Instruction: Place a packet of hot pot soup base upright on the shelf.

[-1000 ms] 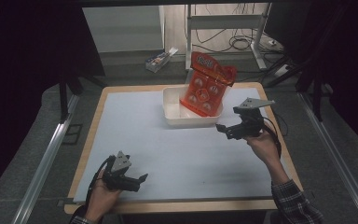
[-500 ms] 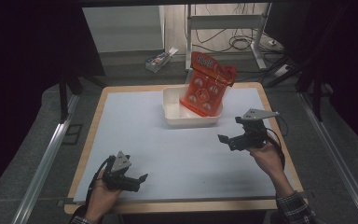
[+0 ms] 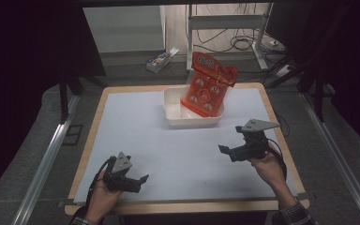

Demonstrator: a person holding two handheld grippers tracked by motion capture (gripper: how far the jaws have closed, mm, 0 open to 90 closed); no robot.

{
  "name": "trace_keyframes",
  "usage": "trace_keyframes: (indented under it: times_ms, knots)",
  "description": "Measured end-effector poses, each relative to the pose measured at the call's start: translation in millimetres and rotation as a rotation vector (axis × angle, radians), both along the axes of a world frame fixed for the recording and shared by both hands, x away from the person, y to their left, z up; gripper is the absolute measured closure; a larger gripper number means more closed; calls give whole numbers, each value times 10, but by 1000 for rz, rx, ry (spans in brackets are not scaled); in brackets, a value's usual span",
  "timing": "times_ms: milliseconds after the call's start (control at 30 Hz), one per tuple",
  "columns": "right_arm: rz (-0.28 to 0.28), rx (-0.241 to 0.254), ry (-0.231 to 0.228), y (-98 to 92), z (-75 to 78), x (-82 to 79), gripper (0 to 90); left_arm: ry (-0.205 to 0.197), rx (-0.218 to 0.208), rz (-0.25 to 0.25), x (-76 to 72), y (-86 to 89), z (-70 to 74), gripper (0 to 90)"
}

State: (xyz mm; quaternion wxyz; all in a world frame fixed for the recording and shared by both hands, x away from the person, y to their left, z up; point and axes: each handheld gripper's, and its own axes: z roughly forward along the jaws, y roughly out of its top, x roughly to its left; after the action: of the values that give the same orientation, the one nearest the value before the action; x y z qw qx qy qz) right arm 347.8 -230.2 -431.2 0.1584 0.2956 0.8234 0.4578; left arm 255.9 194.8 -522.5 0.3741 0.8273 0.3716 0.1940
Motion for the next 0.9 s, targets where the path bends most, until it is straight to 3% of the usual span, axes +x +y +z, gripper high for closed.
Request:
trace_keyframes:
  times_ms: [567,900]
  knots:
    - [-3,-32,7,-53,-137,-191,0,-2,0,-3,-1,-5,-3,35]
    - [-22,-24,6,-129,-181,-299,0,-2,1,-3,0,-6,-4,35]
